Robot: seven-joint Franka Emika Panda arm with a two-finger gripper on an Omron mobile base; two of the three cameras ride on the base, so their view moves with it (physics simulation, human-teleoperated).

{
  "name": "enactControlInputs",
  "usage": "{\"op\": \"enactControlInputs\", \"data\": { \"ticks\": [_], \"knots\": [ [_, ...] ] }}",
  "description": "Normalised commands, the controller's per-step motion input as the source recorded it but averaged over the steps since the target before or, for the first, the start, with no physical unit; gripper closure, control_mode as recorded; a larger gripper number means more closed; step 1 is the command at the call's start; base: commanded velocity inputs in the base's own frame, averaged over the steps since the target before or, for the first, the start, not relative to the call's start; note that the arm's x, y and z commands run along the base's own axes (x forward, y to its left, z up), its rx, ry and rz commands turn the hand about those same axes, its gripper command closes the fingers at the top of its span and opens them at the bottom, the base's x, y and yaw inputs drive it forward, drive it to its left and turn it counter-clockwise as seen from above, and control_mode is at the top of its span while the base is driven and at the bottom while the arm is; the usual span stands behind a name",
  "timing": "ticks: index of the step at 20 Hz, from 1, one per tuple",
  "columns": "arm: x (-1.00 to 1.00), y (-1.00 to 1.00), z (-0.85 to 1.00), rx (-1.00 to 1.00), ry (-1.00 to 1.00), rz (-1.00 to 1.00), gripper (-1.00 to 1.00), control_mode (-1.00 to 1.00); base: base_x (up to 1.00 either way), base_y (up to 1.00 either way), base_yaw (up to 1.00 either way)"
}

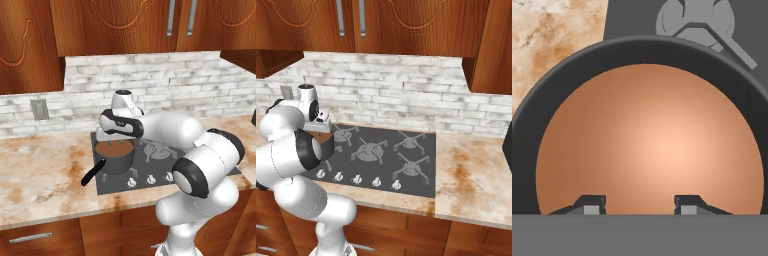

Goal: Pick up the sugar cube(s) and place them in the saucepan with hot chocolate.

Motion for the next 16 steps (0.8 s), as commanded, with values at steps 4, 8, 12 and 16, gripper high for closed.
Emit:
{"op": "enactControlInputs", "data": {
  "ticks": [4,8,12,16],
  "knots": [
    [0.0,0.0,0.0,0.0,0.0,0.0,-1.0,-1.0,0.0,0.0,0.0],
    [0.0,0.0,0.0,0.0,0.0,0.0,-1.0,-1.0,0.0,0.0,0.0],
    [0.0,0.0,0.0,0.0,0.0,0.0,-1.0,-1.0,0.0,0.0,0.0],
    [0.0,0.0,0.06,0.0,0.0,0.0,-1.0,-1.0,0.0,0.0,0.0]
  ]
}}
